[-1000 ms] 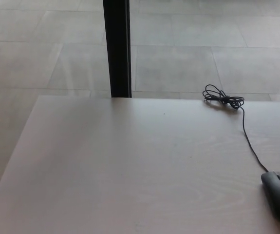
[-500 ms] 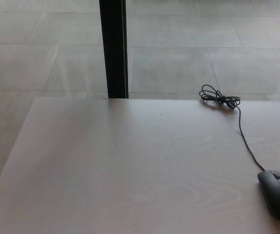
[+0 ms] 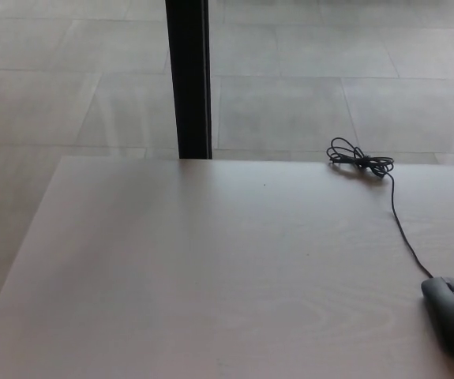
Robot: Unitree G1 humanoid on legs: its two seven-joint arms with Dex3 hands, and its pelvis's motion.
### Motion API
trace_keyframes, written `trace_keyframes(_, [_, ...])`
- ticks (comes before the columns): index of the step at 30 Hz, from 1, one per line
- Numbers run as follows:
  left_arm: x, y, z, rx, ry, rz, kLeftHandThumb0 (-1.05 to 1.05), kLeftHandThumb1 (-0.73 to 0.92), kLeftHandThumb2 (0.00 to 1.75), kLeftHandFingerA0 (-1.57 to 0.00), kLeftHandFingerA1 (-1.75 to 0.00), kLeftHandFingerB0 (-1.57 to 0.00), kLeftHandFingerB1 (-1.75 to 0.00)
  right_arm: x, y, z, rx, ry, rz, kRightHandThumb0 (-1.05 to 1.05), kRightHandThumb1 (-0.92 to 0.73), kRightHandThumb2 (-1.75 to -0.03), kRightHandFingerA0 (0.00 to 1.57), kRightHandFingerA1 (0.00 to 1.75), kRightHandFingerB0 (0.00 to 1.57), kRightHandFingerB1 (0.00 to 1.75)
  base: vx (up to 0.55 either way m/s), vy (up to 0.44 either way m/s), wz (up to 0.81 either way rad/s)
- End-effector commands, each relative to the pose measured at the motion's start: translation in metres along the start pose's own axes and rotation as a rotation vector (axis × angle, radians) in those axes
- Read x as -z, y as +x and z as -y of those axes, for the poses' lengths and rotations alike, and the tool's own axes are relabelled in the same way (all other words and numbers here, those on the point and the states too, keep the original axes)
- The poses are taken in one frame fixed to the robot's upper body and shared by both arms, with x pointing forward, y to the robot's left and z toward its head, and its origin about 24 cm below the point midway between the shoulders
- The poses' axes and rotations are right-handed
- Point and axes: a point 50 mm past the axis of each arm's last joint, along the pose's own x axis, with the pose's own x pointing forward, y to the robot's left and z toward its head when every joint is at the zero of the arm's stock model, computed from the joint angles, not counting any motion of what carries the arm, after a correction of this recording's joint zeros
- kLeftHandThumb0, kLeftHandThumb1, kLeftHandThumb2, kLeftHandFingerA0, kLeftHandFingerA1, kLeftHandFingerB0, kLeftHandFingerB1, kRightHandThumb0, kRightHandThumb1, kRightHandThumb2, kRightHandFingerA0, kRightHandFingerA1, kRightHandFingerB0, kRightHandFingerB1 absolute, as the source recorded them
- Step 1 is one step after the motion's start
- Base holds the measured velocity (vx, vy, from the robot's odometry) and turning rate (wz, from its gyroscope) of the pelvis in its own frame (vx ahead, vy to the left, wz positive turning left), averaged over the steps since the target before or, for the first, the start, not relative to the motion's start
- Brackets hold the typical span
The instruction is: The robot uses its right fingers to click on the left button of the black mouse placed on the table.
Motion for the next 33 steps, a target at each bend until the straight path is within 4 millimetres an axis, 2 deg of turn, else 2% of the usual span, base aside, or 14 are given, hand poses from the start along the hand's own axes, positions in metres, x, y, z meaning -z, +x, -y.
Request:
trace_keyframes(1, [-0.004,0.001,-0.003,-0.006,-0.009,0.016,-0.86,0.84,1.23,-0.63,-0.60,-0.52,-0.56,0.076,-0.052,-0.020,0.131,0.683,-0.608,-0.68,-0.89,-0.67,0.67,0.54,0.43,0.38,0.00,0.000,0.00])
trace_keyframes(2, [-0.004,0.001,-0.003,-0.010,-0.012,0.013,-0.95,0.92,0.87,-0.68,-0.52,-0.55,-0.48,0.075,-0.053,-0.021,0.120,0.688,-0.609,-0.69,-0.88,-0.66,0.64,0.54,0.44,0.38,0.00,0.000,0.00])
trace_keyframes(3, [-0.004,0.001,-0.003,-0.008,-0.003,0.012,-0.91,0.92,0.86,-0.69,-0.52,-0.56,-0.48,0.075,-0.055,-0.024,0.106,0.679,-0.612,-0.68,-0.89,-0.67,0.64,0.53,0.44,0.38,0.00,0.000,0.00])
trace_keyframes(4, [-0.003,0.001,-0.003,-0.006,-0.002,0.011,-0.86,0.83,1.23,-0.63,-0.59,-0.53,-0.56,0.075,-0.056,-0.025,0.099,0.676,-0.616,-0.66,-0.89,-0.67,0.64,0.54,0.45,0.38,0.00,0.000,0.00])
trace_keyframes(5, [-0.003,0.001,-0.003,-0.006,-0.003,0.011,-0.86,0.83,1.23,-0.63,-0.59,-0.53,-0.56,0.075,-0.056,-0.026,0.099,0.678,-0.617,-0.66,-0.89,-0.67,0.64,0.54,0.45,0.38,0.00,0.000,0.00])
trace_keyframes(6, [-0.003,0.001,-0.003,-0.005,-0.004,0.011,-0.93,0.92,0.91,-0.67,-0.53,-0.54,-0.48,0.075,-0.057,-0.026,0.092,0.676,-0.618,-0.67,-0.90,-0.67,0.67,0.55,0.46,0.38,0.00,0.000,0.00])
trace_keyframes(8, [-0.004,0.001,-0.003,-0.005,-0.001,0.016,-0.89,0.92,0.85,-0.69,-0.53,-0.57,-0.50,0.076,-0.058,-0.029,0.082,0.670,-0.627,-0.67,-0.90,-0.67,0.68,0.55,0.45,0.39,0.00,0.000,0.00])
trace_keyframes(14, [-0.005,0.002,-0.002,-0.012,-0.014,0.006,-0.90,0.92,0.88,-0.75,-0.55,-0.55,-0.49,0.074,-0.063,-0.032,0.056,0.670,-0.632,-0.68,-0.89,-0.67,0.68,0.57,0.45,0.39,0.00,0.000,0.00])
trace_keyframes(21, [-0.005,0.001,-0.002,0.002,-0.007,0.018,-0.95,0.88,0.96,-0.70,-0.56,-0.54,-0.51,0.079,-0.069,-0.038,0.014,0.646,-0.661,-0.70,-0.88,-0.66,0.63,0.56,0.44,0.38,0.00,0.000,0.00])
trace_keyframes(24, [-0.005,0.001,-0.002,0.000,-0.008,0.020,-0.91,0.92,0.89,-0.73,-0.56,-0.55,-0.49,0.081,-0.070,-0.041,0.003,0.640,-0.682,-0.70,-0.87,-0.66,0.64,0.55,0.45,0.38,0.00,0.000,0.00])
trace_keyframes(25, [-0.006,0.001,-0.002,0.000,0.006,0.017,-0.91,0.92,0.90,-0.67,-0.53,-0.55,-0.49,0.082,-0.070,-0.042,-0.004,0.649,-0.686,-0.69,-0.87,-0.66,0.63,0.55,0.45,0.38,0.00,0.000,0.00])
trace_keyframes(28, [-0.006,0.002,-0.001,-0.011,0.006,0.020,-0.89,0.92,0.88,-0.76,-0.55,-0.56,-0.50,0.078,-0.073,-0.045,-0.071,0.613,-0.666,-0.71,-0.90,-0.67,0.65,0.58,0.42,0.38,0.00,0.000,0.00])
trace_keyframes(29, [-0.006,0.002,-0.001,-0.010,0.006,0.019,-0.89,0.92,0.88,-0.75,-0.55,-0.57,-0.49,0.078,-0.074,-0.045,-0.096,0.615,-0.666,-0.59,-0.68,-1.11,0.63,0.72,0.24,0.49,0.00,0.000,0.00])
trace_keyframes(33, [-0.006,0.002,-0.001,-0.008,0.003,0.019,-0.89,0.92,0.88,-0.75,-0.56,-0.54,-0.49,0.076,-0.074,-0.047,-0.114,0.616,-0.672,-0.59,-0.68,-1.10,0.63,0.71,0.24,0.49,0.00,0.000,0.00])
